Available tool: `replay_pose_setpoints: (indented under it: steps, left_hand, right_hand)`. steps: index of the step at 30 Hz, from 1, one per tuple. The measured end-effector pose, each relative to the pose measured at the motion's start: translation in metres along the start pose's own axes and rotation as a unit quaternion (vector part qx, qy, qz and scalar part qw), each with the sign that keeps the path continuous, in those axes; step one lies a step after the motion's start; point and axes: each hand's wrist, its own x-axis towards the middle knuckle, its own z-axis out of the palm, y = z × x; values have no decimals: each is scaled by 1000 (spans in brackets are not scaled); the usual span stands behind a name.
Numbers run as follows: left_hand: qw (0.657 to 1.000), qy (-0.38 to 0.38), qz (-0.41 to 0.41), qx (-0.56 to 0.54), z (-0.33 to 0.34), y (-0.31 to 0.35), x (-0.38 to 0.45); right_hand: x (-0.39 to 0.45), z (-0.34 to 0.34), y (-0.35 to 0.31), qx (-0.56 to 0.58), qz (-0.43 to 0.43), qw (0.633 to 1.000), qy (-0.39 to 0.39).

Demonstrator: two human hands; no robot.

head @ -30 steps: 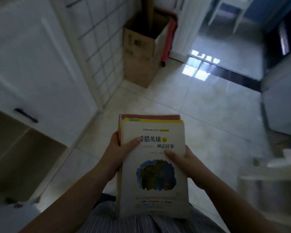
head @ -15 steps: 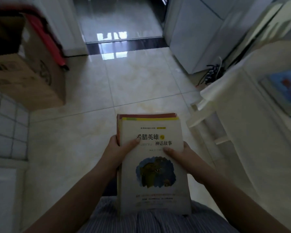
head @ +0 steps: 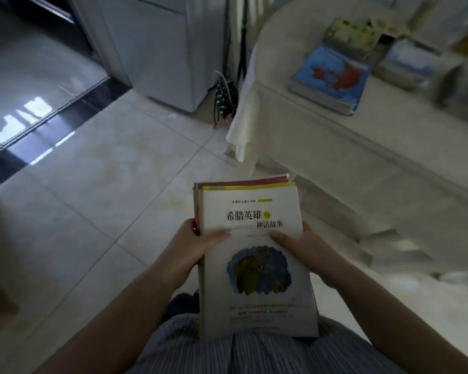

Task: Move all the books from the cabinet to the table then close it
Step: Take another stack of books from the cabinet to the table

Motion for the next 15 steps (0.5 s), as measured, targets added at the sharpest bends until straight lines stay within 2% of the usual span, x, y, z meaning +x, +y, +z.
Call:
replay_pose_setpoints:
  steps: [7, 10, 15]
  left_hand:
    - [992, -96, -25, 78, 54, 31, 58]
    - [987, -121, -32, 99, 77, 43, 75]
    - [977, -150, -29, 151, 155, 67, 123]
  right_hand:
    - [-1, -49, 30, 107, 53, 989, 90]
    - [4, -68, 39, 132, 48, 985, 102]
    - [13, -145, 43, 182, 3, 979, 93]
